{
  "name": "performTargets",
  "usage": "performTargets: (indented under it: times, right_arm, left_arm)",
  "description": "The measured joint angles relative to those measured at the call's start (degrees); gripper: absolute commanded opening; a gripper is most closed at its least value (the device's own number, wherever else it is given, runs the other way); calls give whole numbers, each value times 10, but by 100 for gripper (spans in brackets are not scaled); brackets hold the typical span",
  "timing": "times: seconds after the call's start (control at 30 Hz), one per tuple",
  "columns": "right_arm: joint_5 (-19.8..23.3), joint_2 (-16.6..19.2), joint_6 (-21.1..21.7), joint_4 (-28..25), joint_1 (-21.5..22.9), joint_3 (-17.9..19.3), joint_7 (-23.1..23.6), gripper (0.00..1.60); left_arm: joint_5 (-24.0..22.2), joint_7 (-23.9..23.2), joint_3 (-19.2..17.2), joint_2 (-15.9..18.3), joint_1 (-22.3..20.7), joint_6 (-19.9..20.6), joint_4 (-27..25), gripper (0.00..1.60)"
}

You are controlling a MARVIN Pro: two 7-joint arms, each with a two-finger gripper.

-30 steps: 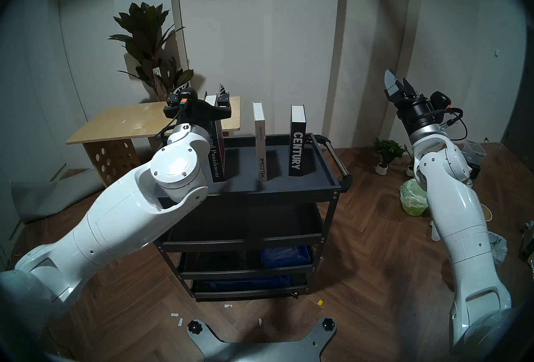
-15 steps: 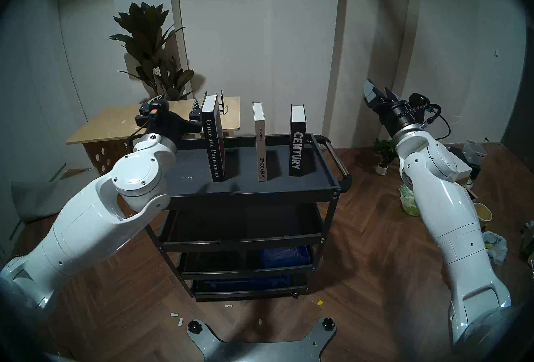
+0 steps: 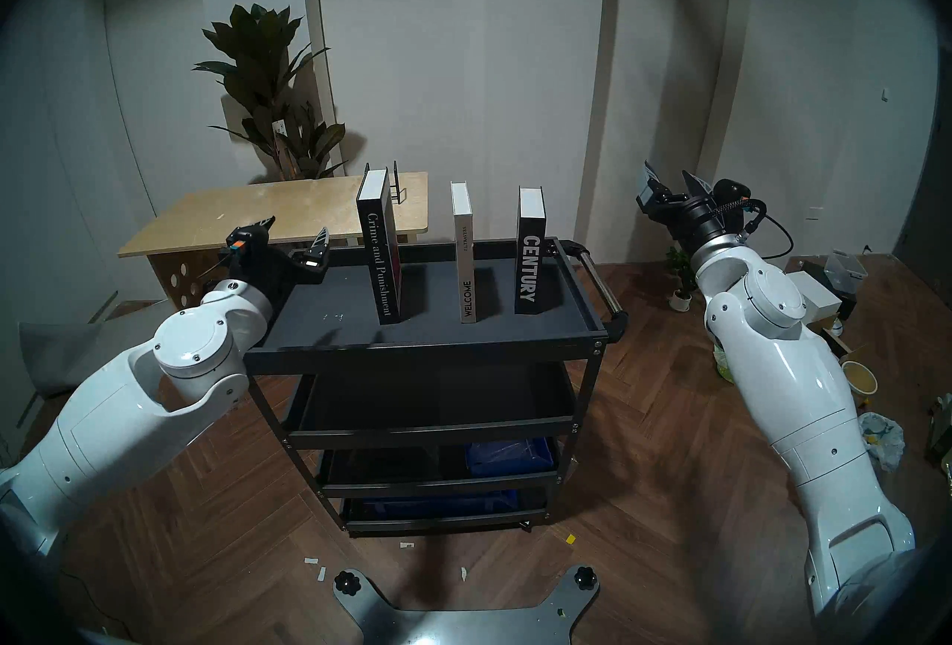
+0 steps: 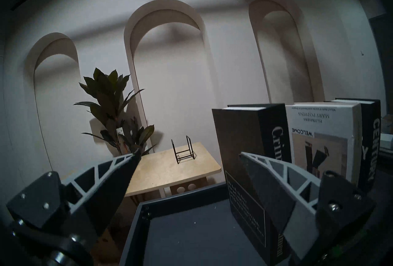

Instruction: Sort the books onto the shelf by size, largest to the left

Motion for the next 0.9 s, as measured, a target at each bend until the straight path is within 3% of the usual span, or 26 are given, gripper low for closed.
performTargets:
  times: [0.3,0.9]
  right_arm:
    - [-6,-10,-6,7,-27,-7,-10,160]
    - [19,-29,-6,41,-27,-49,25,160]
  left_arm:
    - [-3,-18,-5,25,33,-53,13,160]
    - [8,-9,-2,26,44,-66,44,160]
